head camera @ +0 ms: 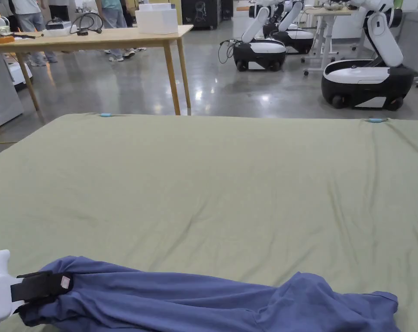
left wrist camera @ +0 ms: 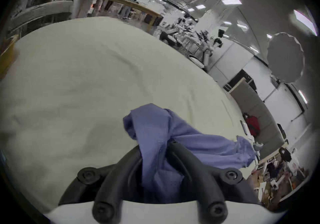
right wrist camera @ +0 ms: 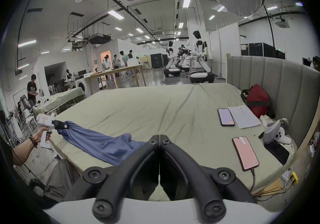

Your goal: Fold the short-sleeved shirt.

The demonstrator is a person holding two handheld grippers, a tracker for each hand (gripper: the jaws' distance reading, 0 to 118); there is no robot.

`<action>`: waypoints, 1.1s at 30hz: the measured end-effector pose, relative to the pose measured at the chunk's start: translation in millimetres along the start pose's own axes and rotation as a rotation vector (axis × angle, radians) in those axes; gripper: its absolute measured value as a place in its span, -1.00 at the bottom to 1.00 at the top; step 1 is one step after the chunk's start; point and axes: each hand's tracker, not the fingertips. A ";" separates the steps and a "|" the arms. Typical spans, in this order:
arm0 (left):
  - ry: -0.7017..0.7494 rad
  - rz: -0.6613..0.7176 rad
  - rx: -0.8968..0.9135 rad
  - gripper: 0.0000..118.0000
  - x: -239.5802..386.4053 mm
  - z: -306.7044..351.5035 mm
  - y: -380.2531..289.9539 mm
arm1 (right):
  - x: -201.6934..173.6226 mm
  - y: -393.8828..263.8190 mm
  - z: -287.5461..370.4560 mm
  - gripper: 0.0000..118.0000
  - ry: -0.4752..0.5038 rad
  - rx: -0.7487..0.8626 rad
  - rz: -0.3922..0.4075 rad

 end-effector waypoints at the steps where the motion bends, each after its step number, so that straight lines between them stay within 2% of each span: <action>1: -0.027 -0.004 0.012 -0.85 15.8 3.3 0.9 | -0.4 -0.3 -1.6 -1.00 0.002 -0.005 0.000; 6: -0.265 -0.010 0.016 -0.85 106.1 0.2 -0.3 | -9.5 1.6 -1.1 -0.99 0.022 -0.021 0.004; 11: -0.190 -0.075 -0.108 -0.84 172.8 -59.6 -26.2 | -11.0 3.0 9.6 -0.99 0.017 -0.007 0.014; 15: -0.214 -0.074 -0.222 -0.84 198.8 -112.0 -57.4 | -5.3 0.9 22.0 -0.99 -0.003 0.001 0.007; 17: -0.253 -0.084 -0.273 -0.76 199.3 -134.2 -70.4 | -1.0 -0.7 28.6 -0.99 -0.011 0.000 0.004; 18: -0.257 -0.083 -0.293 -0.42 204.5 -141.3 -77.1 | 0.7 -1.4 31.3 -0.99 -0.019 -0.005 0.006; 20: -0.294 -0.056 -0.314 0.70 214.5 -147.0 -88.9 | 3.6 -2.8 35.9 -0.99 -0.046 -0.012 0.014; 21: -0.357 -0.042 -0.339 1.00 219.0 -149.9 -93.0 | 5.8 -3.6 37.5 -0.99 -0.053 -0.016 0.012; 22: -0.436 -0.025 -0.343 1.00 226.0 -149.7 -95.5 | 8.0 -4.6 38.6 -0.99 -0.058 -0.016 0.005; 23: -0.456 -0.039 -0.344 1.00 229.6 -146.5 -95.0 | 10.2 -5.5 39.1 -0.99 -0.060 -0.018 -0.002; 27: -0.410 -0.109 -0.311 1.00 239.3 -142.9 -88.2 | 14.7 -9.0 38.4 -0.99 -0.075 -0.026 -0.021; 29: -0.399 -0.098 -0.279 0.99 236.3 -128.9 -76.6 | 15.1 -9.3 38.1 -0.99 -0.076 -0.026 -0.028; 31: -0.438 -0.080 -0.214 0.88 225.0 -103.8 -56.4 | 14.9 -9.2 37.7 -0.99 -0.073 -0.028 -0.030; 33: -0.403 -0.076 -0.128 0.70 210.9 -75.4 -39.9 | 14.9 -8.5 36.2 -0.99 -0.071 -0.030 -0.031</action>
